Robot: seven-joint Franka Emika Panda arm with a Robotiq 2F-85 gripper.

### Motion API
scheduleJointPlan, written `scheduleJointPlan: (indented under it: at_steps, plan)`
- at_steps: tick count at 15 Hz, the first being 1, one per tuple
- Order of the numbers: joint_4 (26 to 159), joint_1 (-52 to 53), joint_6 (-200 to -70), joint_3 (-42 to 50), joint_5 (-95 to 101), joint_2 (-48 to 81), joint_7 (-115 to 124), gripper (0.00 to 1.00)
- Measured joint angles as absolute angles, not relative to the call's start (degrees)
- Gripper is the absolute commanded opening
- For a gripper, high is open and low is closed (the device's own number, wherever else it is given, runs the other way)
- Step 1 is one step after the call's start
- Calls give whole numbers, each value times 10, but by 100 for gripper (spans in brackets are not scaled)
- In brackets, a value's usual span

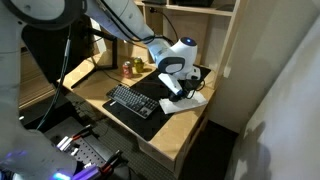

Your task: Take the white plain paper and put it near the mouse, then pick up the mouse and place it on the plain paper

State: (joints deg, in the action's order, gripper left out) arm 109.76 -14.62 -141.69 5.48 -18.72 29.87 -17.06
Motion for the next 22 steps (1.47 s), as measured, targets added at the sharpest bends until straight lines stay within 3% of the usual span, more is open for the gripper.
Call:
scheduleJointPlan:
  at_steps: [10,11,14,22]
  plan:
    - [1028,-150,-1417,51,-179,401,-74,43]
    - [1023,-150,-1417,51,-179,408,-70,92]
    - [1018,-151,-1415,49,-178,411,-68,100]
    - [1071,-154,-1412,55,-140,348,-81,100]
